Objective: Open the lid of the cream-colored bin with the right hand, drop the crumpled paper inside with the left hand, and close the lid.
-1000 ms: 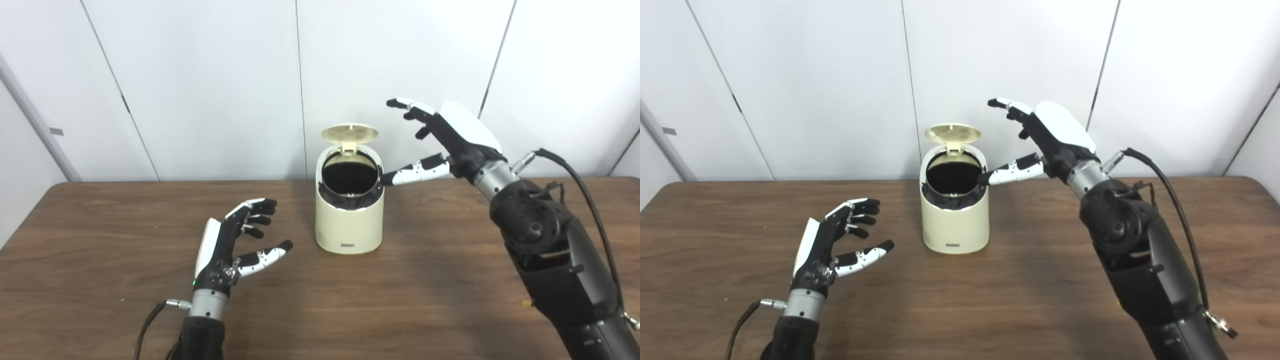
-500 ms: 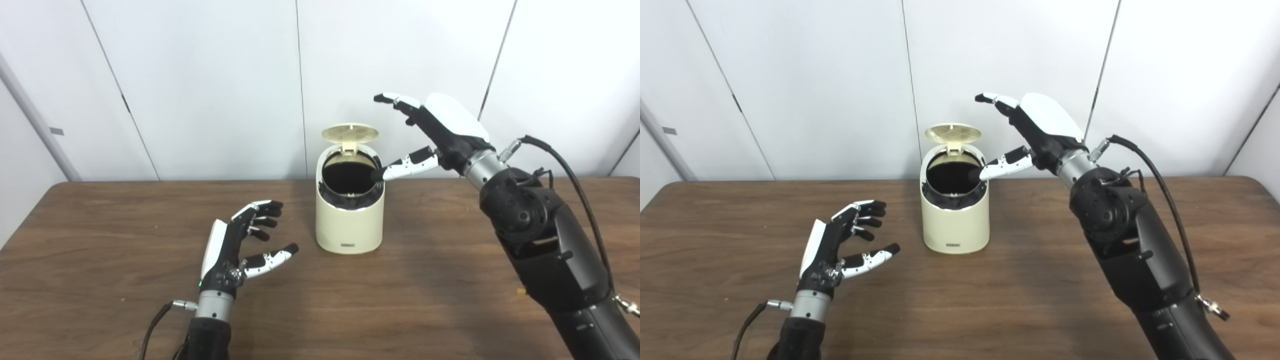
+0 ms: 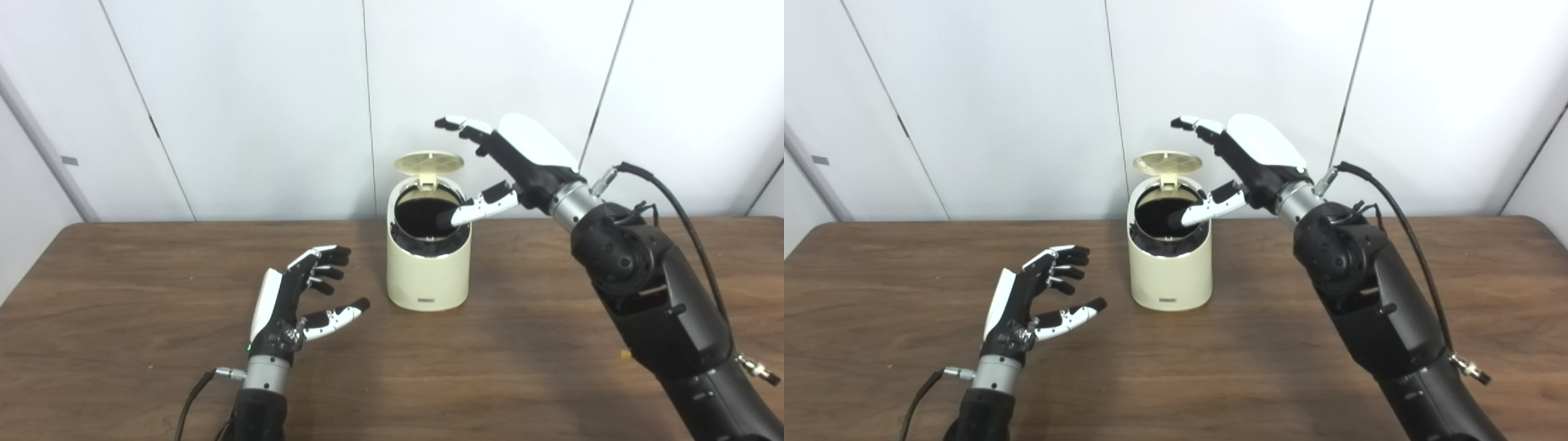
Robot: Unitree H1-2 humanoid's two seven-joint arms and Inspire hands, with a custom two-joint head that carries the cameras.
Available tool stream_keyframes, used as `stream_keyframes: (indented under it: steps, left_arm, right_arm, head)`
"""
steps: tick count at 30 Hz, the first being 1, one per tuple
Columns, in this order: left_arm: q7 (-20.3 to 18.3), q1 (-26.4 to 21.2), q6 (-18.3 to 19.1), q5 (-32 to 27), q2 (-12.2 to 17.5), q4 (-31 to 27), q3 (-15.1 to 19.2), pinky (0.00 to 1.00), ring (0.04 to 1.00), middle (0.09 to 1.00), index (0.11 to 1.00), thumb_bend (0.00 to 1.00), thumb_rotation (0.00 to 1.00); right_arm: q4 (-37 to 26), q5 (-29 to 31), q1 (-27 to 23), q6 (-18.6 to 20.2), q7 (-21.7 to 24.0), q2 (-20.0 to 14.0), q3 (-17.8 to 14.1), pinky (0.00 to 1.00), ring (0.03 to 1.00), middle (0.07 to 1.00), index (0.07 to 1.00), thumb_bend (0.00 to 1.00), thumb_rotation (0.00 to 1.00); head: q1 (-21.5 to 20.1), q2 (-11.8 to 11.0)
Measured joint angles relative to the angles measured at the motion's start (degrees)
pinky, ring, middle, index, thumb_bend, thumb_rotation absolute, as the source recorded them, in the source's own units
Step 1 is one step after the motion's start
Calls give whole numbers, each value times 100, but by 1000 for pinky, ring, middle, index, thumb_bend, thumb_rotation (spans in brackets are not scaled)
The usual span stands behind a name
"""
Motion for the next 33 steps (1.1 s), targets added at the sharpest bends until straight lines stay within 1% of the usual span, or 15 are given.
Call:
stream_keyframes:
  steps: [4, 6, 11, 15, 16, 18, 22, 27, 30, 31, 33]
  left_arm:
    - [-1, -1, 9, -1, -10, -1, 2, 554, 657, 715, 721, 708, 32]
    - [-1, -2, 14, -1, -11, -2, 3, 549, 654, 713, 721, 707, 30]
    - [-4, -4, 18, -2, -11, -4, 2, 547, 652, 712, 721, 704, 27]
    - [-7, -6, 18, -19, -11, -4, 4, 542, 653, 713, 720, 704, 35]
    - [-9, -6, 18, -27, -11, -4, 4, 541, 653, 713, 720, 703, 35]
    - [-10, -6, 18, -27, -11, -6, 5, 545, 653, 712, 718, 702, 32]
    - [-12, -6, 23, -25, -10, -25, 4, 546, 653, 709, 717, 702, 29]
    - [-16, -6, 57, -14, -10, -52, 4, 548, 651, 705, 715, 701, 14]
    - [-16, -11, 61, -15, -11, -70, 4, 540, 649, 706, 716, 700, 10]
    - [-17, -11, 70, -16, -11, -73, 3, 539, 649, 706, 717, 700, 10]
    - [-31, -11, 111, -25, -18, -93, 2, 543, 654, 712, 719, 700, 18]
  right_arm:
    - [-34, -56, -36, 18, 217, 3, 82, 783, 901, 903, 900, 783, 447]
    - [-33, -59, -53, -2, 236, 8, 86, 790, 895, 896, 885, 799, 444]
    - [-35, -58, -55, -33, 237, 17, 92, 718, 845, 845, 840, 813, 417]
    - [-41, -63, -50, -37, 239, 16, 97, 689, 813, 814, 813, 816, 414]
    - [-43, -63, -48, -37, 245, 16, 100, 686, 810, 810, 811, 817, 414]
    - [-53, -66, -40, -37, 268, 13, 103, 665, 797, 800, 798, 815, 408]
    - [-77, -71, -6, -45, 313, 6, 109, 647, 791, 788, 780, 812, 408]
    - [-190, -87, 82, -50, 407, -43, 110, 693, 827, 751, 747, 813, 416]
    - [-202, -85, 86, -69, 413, -105, 103, 700, 829, 729, 729, 811, 420]
    - [-202, -84, 88, -79, 413, -120, 103, 701, 829, 725, 725, 811, 420]
    - [-203, -84, 104, -98, 413, -130, 103, 716, 830, 713, 713, 810, 406]
  head:
    - [0, 26]
    - [9, 53]
    - [26, 70]
    - [26, 70]
    - [52, 123]
    - [53, 123]
    - [44, 141]
    - [35, 176]
    - [35, 176]
    - [61, 219]
    - [62, 220]
